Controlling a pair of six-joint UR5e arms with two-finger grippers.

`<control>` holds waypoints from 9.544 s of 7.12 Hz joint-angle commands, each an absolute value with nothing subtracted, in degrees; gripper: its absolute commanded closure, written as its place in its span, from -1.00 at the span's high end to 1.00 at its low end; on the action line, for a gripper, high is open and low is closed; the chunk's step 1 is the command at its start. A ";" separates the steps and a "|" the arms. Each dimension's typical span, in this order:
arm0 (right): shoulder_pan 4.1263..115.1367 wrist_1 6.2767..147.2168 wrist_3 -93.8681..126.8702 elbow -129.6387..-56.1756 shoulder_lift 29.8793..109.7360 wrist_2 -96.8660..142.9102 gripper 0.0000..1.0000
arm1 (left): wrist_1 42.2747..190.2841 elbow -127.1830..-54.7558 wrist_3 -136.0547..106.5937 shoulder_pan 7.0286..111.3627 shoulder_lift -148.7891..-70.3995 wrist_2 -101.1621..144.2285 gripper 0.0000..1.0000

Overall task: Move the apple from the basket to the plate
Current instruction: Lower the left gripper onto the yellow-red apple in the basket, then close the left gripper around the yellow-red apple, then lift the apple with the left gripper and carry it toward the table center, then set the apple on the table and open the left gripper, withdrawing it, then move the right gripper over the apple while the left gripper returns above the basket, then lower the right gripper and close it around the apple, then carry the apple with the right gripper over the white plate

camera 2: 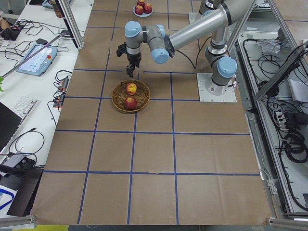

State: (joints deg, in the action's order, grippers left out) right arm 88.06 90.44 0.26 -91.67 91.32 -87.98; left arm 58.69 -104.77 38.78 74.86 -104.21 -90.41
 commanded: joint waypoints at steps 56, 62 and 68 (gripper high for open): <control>112.15 124.18 22.24 -88.24 54.58 -92.64 0.99 | 82.62 -102.48 9.05 90.26 -82.26 -88.77 0.97; 111.71 127.27 21.80 -87.19 55.45 -92.81 0.12 | 82.71 -101.34 8.96 90.26 -82.79 -88.94 0.97; 91.20 108.31 -1.59 -87.36 70.91 -92.64 0.06 | 82.70 -101.16 8.96 90.18 -82.97 -88.95 0.97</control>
State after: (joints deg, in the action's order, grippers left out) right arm 98.30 112.65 7.43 -87.25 67.64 -92.61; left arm 82.65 -101.17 8.99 90.19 -82.95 -88.94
